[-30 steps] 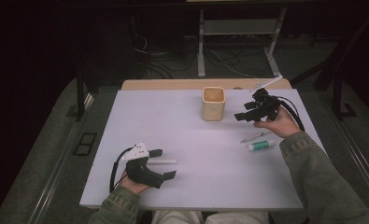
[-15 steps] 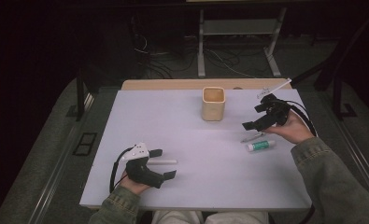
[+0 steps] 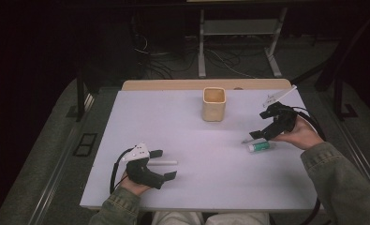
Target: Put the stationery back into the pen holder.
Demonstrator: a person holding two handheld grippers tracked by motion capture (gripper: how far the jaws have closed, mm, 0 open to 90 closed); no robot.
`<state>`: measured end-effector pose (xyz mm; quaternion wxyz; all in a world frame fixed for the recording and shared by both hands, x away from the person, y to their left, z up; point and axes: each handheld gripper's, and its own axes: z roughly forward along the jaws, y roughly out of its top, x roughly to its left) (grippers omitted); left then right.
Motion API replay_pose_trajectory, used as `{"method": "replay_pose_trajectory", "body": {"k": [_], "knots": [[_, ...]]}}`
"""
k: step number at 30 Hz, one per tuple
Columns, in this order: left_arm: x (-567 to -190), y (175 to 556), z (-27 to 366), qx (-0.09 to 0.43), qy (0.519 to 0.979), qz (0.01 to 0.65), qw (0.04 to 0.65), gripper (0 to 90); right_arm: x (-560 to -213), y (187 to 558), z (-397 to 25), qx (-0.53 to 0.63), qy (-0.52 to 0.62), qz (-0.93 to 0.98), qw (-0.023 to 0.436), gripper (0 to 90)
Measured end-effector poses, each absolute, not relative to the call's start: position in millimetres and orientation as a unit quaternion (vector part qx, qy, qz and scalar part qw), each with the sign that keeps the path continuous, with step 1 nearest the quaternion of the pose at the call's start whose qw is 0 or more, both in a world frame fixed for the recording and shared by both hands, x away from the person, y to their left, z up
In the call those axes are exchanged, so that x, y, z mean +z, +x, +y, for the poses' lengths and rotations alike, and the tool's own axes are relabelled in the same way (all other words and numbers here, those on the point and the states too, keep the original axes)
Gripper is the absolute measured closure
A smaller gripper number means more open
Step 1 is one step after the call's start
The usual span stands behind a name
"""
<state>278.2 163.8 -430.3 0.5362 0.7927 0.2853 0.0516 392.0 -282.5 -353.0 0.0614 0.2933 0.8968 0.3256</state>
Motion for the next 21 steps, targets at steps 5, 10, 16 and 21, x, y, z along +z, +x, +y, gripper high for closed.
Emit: {"method": "replay_pose_trajectory", "body": {"k": [5, 10, 16, 21], "knots": [[-430.3, 278.0, 163.8, 0.053, 0.793, 0.285, 0.535, 0.0, -356.3, 387.5, -290.2, 0.319, 0.286, 0.901, 0.065, 0.4], [-430.6, 278.2, 163.5, 0.053, 0.794, 0.285, 0.534, 0.0, -361.6, 385.7, -297.0, 0.309, 0.283, 0.906, 0.061, 0.4], [-431.4, 278.7, 163.3, 0.053, 0.795, 0.285, 0.532, 0.0, -368.4, 385.5, -303.8, 0.291, 0.269, 0.916, 0.055, 0.4], [-431.9, 278.7, 163.1, 0.054, 0.798, 0.287, 0.528, 0.0, -373.7, 386.8, -308.8, 0.269, 0.249, 0.929, 0.054, 0.4]]}}
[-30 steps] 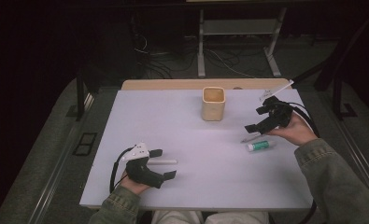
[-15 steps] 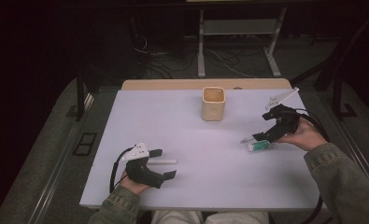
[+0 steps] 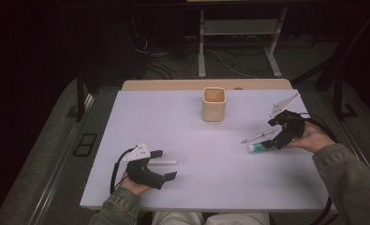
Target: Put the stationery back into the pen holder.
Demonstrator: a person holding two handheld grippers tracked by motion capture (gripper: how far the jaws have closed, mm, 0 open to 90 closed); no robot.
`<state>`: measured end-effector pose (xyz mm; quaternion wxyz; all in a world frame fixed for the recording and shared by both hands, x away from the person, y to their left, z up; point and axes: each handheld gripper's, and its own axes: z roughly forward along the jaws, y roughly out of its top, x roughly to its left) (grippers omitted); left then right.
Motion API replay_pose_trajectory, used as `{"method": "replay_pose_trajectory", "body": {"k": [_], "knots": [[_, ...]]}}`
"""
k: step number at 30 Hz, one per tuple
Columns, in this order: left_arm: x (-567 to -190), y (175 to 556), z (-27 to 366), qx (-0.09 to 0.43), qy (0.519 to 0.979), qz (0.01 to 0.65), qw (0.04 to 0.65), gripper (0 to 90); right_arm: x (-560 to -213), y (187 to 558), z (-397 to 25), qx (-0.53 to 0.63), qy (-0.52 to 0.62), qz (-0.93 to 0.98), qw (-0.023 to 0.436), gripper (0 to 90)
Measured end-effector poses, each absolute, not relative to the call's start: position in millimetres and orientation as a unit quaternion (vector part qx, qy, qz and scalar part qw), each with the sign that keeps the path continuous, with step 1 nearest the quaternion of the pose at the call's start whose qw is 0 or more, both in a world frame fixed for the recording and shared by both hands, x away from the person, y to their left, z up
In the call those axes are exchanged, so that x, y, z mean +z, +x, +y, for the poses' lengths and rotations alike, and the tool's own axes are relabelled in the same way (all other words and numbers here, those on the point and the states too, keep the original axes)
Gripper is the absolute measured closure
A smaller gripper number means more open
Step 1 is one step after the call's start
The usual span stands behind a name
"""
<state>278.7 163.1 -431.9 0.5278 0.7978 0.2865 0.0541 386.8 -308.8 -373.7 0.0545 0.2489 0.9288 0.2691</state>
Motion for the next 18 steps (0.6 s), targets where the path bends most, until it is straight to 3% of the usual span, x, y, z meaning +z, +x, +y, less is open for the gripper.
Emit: {"method": "replay_pose_trajectory", "body": {"k": [18], "knots": [[-432.5, 279.6, 162.8, 0.055, 0.801, 0.283, 0.525, 0.0, -391.3, 393.7, -311.5, 0.225, 0.203, 0.952, 0.037, 0.5]]}}
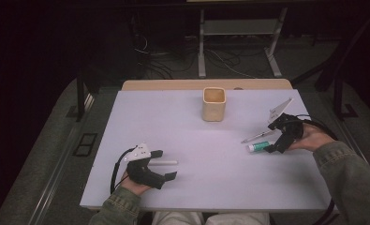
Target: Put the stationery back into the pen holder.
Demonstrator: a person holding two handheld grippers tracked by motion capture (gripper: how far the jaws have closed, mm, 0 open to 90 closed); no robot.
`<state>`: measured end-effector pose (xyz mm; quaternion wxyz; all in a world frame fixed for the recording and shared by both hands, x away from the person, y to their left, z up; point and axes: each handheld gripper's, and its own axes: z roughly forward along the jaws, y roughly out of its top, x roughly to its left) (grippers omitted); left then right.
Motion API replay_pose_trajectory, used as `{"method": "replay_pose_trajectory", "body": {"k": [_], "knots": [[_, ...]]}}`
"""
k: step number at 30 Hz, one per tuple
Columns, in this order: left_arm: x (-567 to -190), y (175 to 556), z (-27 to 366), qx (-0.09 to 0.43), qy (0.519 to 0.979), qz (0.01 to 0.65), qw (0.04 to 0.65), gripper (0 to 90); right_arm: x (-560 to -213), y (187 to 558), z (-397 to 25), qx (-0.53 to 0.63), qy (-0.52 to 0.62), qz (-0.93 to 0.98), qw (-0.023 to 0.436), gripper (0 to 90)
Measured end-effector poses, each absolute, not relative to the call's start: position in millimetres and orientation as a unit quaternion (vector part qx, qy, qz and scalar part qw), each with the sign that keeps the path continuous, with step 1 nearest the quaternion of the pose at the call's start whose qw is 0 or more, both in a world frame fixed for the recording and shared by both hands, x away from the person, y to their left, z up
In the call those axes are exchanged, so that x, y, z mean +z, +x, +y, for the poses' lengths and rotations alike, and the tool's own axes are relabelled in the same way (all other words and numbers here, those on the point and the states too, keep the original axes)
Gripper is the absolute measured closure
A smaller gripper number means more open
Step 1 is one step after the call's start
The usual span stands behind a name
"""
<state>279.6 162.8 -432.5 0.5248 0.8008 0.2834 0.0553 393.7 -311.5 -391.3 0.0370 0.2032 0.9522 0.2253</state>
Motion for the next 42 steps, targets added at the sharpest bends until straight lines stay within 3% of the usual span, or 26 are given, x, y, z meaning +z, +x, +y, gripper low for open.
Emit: {"method": "replay_pose_trajectory", "body": {"k": [7, 9, 23, 42], "knots": [[-432.6, 279.5, 162.5, 0.055, 0.801, 0.283, 0.525, 0.0, -395.0, 392.2, -313.3, 0.215, 0.178, 0.96, 0.035, 7.3], [-432.7, 279.5, 162.3, 0.054, 0.801, 0.284, 0.525, 0.0, -396.0, 392.5, -314.6, 0.213, 0.171, 0.961, 0.035, 14.3], [-432.9, 279.5, 162.3, 0.053, 0.801, 0.285, 0.524, 0.0, -403.7, 395.3, -318.7, 0.192, 0.154, 0.969, 0.024, 38.4], [-433.5, 279.7, 162.4, 0.053, 0.802, 0.286, 0.522, 0.0, -419.2, 404.1, -315.6, 0.15, 0.129, 0.98, 0.022, 49.9]]}}
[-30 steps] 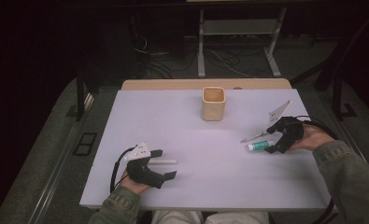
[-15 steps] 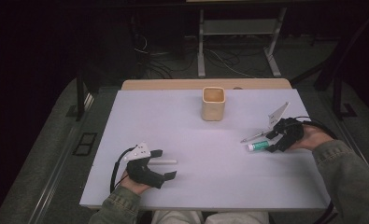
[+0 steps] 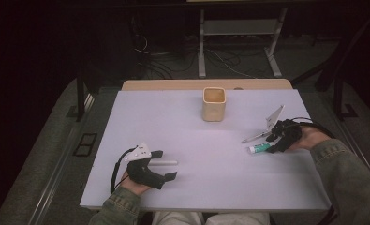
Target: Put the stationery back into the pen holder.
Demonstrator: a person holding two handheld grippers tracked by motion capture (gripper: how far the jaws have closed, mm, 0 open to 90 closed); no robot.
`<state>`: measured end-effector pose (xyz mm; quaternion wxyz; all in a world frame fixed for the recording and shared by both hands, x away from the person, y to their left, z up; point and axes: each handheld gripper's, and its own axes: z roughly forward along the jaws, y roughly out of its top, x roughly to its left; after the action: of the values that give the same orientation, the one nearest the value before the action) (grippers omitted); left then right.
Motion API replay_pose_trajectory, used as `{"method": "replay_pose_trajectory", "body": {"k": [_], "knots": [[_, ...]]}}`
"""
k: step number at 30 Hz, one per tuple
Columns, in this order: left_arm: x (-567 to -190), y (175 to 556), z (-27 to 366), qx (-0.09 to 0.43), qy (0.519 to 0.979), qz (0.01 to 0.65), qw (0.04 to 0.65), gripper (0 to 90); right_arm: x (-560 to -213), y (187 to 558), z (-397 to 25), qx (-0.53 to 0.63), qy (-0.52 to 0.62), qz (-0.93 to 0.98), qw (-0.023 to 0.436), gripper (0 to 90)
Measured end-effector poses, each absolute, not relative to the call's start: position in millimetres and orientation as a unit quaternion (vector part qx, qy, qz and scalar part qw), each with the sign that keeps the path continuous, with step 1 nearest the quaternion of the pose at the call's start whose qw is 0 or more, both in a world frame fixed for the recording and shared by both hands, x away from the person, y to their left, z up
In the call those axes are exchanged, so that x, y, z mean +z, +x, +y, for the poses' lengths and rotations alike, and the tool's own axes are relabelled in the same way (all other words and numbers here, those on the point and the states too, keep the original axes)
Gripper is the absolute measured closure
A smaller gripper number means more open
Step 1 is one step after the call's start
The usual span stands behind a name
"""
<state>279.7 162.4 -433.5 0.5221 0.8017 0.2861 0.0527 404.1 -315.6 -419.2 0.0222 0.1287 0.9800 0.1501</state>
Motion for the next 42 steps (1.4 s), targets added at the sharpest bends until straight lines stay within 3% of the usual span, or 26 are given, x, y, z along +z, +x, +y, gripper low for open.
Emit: {"method": "replay_pose_trajectory", "body": {"k": [11, 30, 42], "knots": [[-433.9, 280.1, 162.6, 0.052, 0.801, 0.288, 0.522, 0.0, -421.7, 405.3, -315.3, 0.136, 0.095, 0.986, 0.034, 63.5], [-433.4, 279.6, 161.7, 0.059, 0.807, 0.28, 0.517, 0.0, -410.1, 398.4, -309.4, 0.163, 0.091, 0.982, 0.03, 65.0], [-428.3, 278.5, 156.5, 0.064, 0.818, 0.269, 0.505, 0.0, -391.6, 391.3, -290.9, 0.175, 0.128, 0.975, -0.037, 65.0]]}}
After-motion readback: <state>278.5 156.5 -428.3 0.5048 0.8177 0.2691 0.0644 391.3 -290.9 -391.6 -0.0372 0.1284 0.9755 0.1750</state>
